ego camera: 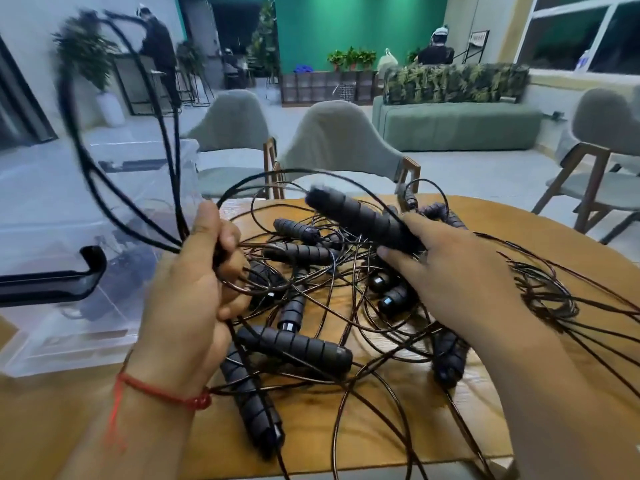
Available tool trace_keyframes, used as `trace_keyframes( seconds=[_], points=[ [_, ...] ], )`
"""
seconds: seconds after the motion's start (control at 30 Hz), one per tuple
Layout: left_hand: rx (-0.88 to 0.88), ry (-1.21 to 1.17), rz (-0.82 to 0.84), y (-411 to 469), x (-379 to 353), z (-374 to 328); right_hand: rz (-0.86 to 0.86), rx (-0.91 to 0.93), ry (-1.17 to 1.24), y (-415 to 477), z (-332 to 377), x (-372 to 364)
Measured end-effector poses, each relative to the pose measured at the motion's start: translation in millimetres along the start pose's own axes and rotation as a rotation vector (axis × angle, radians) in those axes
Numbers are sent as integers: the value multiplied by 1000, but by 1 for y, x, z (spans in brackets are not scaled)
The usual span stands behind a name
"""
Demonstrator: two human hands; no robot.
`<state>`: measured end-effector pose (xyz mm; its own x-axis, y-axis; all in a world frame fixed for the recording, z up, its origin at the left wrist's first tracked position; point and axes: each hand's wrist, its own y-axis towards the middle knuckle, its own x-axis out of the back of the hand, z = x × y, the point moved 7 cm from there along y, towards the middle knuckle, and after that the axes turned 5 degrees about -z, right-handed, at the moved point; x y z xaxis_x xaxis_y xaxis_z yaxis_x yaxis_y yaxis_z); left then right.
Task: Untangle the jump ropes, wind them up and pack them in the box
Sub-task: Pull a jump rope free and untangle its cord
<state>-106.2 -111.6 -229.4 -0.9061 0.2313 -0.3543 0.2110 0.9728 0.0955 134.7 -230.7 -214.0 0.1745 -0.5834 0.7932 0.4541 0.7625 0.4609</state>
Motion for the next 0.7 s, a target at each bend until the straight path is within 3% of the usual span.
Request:
trace_keyframes(
  seconds=[0.13,0.23,0.37,0.47,0.7],
  points=[
    [21,114,26,5,-1,13,-69,87,461,-6,29,16],
    [34,185,110,1,-10,24,36,129,647,-15,57,12],
    [109,133,218,-8,-20,33,192,19,861,-19,69,-10],
    [173,99,312,-11,-25,36,336,-13,842,-20,69,-26],
    [205,34,175,1,-13,43,482,86,711,-25,72,-39]
  ],
)
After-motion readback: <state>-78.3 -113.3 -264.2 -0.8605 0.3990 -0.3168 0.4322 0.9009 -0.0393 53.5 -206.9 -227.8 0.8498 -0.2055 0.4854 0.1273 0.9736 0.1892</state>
